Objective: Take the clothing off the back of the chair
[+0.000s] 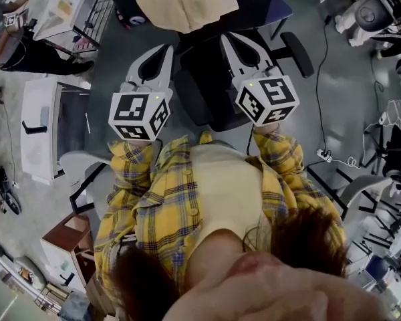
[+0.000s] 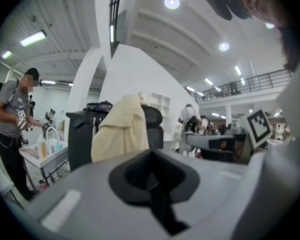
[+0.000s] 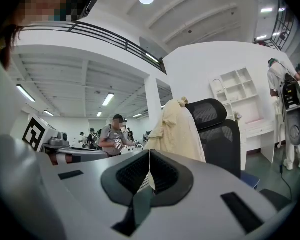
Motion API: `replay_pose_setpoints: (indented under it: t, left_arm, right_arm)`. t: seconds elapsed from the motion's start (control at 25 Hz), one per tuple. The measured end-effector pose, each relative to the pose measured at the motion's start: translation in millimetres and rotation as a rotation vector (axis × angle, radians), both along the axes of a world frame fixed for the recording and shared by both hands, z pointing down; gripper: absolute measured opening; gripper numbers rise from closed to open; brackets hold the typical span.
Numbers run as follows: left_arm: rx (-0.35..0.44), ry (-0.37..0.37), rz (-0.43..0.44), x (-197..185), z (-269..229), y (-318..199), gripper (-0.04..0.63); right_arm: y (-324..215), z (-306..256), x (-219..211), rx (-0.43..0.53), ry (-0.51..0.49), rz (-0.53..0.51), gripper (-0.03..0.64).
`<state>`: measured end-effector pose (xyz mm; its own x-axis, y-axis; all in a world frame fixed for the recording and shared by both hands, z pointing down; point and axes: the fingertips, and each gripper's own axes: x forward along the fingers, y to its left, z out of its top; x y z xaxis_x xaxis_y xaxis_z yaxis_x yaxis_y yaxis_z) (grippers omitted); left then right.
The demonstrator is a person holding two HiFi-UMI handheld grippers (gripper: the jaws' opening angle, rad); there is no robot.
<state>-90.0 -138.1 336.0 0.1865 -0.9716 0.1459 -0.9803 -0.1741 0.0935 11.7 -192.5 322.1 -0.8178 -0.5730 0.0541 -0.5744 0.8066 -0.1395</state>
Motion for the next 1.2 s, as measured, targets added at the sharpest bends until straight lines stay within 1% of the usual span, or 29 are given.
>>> replay_pose_setpoints:
  t: [0.24,0.36,0.52,0.68,0.8,1.2]
  left_arm:
    - [0.022,-0.017,0.000,-9.7,-12.0,-19.7,0.005]
    - [0.034,-0.013,0.004,-17.6,-16.7,-32.8,0.005]
    - [0.045,-0.014,0.036,-29.3,-23.6,-50.8,0.005]
    - [0.042,-0.005,0.054,-52.6,-24.4,-67.2,0.005]
    - [0.045,-0.005,0.064,-66.1,-26.6,-82.4,0.005]
    - [0.057,0.010,0.112,-92.6,-35.8,-130.0,0.005]
  right_arm:
    - [-19.0,-4.8,-7.4,0.005,-0.002,0.007,0.015]
    - [-28.7,-7.1,-14.4,0.009,0.000,0.012,0.015]
    - [-43.5,-15.5,-31.4,0.004,-0.019,0.020,0.015]
    - [-59.8,-25.7,-57.7,0.036,-0.012,0.035,0.015]
    - [-77.4,-33.1,-69.1,0.054,-0.023,0.053,0.015]
    - [-128.0,-67.2,-99.8,0.131,-0.071,0.114,0.017]
